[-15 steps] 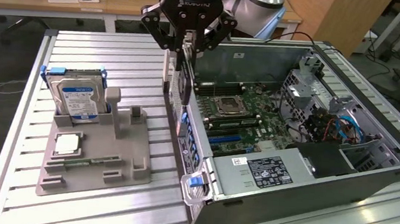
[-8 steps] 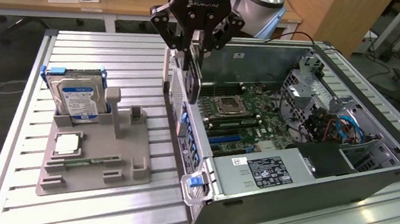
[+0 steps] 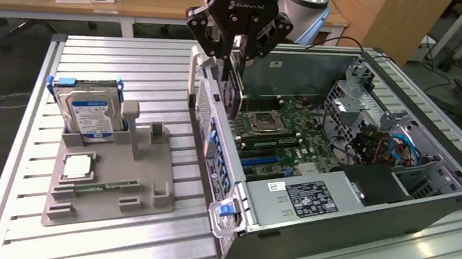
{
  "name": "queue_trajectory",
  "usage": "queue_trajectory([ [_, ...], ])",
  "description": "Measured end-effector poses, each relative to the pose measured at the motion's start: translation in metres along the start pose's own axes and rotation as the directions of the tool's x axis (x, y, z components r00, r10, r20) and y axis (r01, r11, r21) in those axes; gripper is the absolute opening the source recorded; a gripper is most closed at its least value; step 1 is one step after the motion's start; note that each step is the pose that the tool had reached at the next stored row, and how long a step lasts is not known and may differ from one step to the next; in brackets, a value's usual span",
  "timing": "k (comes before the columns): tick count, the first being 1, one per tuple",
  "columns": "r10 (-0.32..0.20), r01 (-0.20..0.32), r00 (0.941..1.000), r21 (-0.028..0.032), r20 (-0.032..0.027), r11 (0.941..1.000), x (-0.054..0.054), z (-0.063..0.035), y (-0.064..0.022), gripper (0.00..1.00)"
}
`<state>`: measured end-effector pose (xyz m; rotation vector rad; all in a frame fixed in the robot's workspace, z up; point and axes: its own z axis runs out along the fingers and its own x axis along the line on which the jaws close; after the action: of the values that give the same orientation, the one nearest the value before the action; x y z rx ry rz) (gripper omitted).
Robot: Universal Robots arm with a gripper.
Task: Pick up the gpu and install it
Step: 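Pick up the gpu and move the gpu toward the slot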
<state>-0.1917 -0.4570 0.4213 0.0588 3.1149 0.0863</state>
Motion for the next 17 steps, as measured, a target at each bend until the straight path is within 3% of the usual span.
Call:
queue_trajectory([
  [17, 0.000, 0.000, 1.0000, -0.0004, 0.0000, 1.0000, -0.032, 0.0010, 0.0042, 0.27],
])
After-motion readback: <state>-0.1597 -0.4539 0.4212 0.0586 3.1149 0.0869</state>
